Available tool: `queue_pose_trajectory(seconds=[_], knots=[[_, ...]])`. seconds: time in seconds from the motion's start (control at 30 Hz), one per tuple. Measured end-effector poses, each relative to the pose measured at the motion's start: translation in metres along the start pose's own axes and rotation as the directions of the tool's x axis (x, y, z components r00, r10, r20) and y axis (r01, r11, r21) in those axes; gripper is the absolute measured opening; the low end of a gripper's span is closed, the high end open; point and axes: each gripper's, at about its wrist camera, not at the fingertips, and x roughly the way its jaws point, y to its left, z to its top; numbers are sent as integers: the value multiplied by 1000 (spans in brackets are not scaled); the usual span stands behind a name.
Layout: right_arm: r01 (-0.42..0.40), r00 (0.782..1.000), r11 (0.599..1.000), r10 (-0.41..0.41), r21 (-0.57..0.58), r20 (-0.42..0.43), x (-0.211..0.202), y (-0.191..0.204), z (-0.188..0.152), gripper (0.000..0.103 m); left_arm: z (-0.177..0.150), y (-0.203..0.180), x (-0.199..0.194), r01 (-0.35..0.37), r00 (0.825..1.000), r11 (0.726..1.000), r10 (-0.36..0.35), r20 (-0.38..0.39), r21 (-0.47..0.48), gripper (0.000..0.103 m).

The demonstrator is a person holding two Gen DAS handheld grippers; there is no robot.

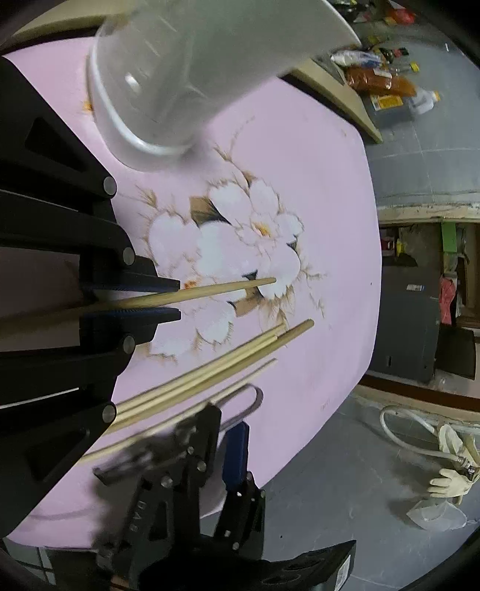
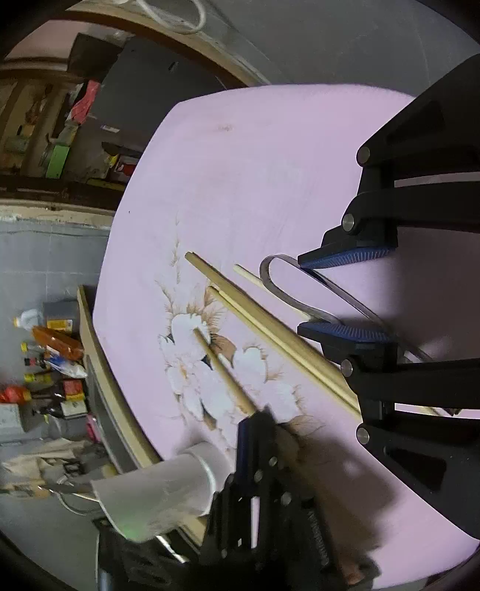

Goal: Organize utensils
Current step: 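Grasp a wooden chopstick with the left tool while the right tool grasps the wire tongs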

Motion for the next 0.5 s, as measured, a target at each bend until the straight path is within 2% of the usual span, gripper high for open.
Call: queue_pose_trajectory(seconds=[0.3,0.5], knots=[[54,996,996,-59,-74,-60,-13,1,-13,26,7,3,3,38,998,999,-38,-54,-7,7],[100,991,994,-104,-52,-79,1,4,-7,32,15,8,11,63,994,998,-64,-87,-21,7]])
